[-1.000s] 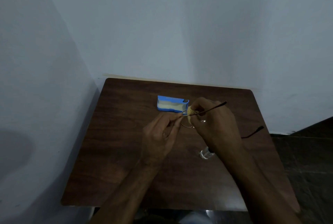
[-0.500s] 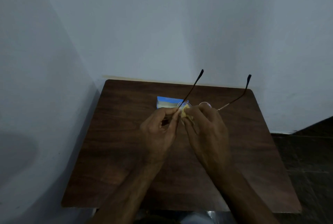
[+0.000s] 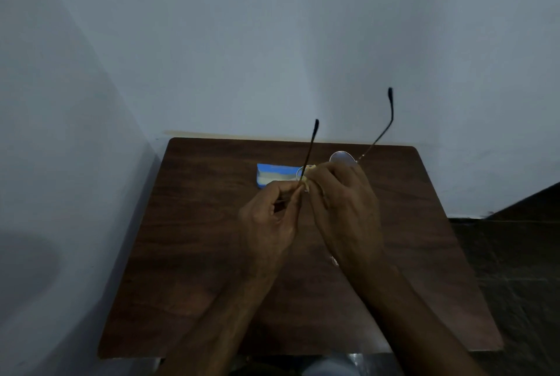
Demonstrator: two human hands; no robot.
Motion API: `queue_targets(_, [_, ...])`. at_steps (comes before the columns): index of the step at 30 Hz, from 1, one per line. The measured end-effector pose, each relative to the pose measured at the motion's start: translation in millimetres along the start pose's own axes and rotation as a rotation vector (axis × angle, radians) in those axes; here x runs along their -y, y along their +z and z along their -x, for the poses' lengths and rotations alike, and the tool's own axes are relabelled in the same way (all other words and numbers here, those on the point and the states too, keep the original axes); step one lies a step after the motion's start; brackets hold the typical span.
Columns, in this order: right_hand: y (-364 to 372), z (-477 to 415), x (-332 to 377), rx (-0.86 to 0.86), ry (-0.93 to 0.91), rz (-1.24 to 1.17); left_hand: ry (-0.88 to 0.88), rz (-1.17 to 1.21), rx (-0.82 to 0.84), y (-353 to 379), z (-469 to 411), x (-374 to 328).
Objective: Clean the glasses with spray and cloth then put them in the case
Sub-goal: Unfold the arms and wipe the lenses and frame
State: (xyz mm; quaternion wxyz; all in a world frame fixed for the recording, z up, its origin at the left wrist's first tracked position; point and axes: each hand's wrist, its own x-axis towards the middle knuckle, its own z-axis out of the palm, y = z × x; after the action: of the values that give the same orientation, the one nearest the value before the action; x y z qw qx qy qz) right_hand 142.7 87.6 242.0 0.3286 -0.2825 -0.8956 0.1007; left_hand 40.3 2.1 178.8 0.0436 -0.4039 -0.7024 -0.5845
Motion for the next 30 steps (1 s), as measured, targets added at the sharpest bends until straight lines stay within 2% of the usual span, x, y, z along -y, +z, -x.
queue_targets(3, [0.2, -4.5, -0.8, 0.044, -0.004, -0.08, 0.01, -0.027, 0.012, -1.6, -0.9, 6.2])
queue_targets(7, [-0.5, -9.0, -7.6, 0.023, 0.002, 0.04, 0.07, -0.076, 0.016, -0.2, 1.0, 7.7])
queue_targets(10, [4.9, -11.6, -4.6, 0.075, 0.021, -0.053, 0.073, -0.055, -0.004, 1.1, 1.5, 5.1])
queue_targets(14, [0.0, -6.5, -2.3, 0.08, -0.065, -0.108, 0.086, -0.026, -0.038, -2.0, 1.6, 6.8])
queue_targets(20, [-2.3, -12.0, -8.1, 0.093, 0.002, 0.018, 0.085, -0.012, -0.034, -2.3, 2.2, 7.2])
queue_targets(26, [-1.4, -1.6, 2.3, 0.128, -0.037, -0.116, 0.072, 0.04, -0.063, -11.7, -10.4, 7.0])
queue_targets(30, [-2.7, -6.6, 3.9, 0.061, 0.026, -0.083, 0.076, 0.037, -0.046, -11.5, -11.0, 4.6])
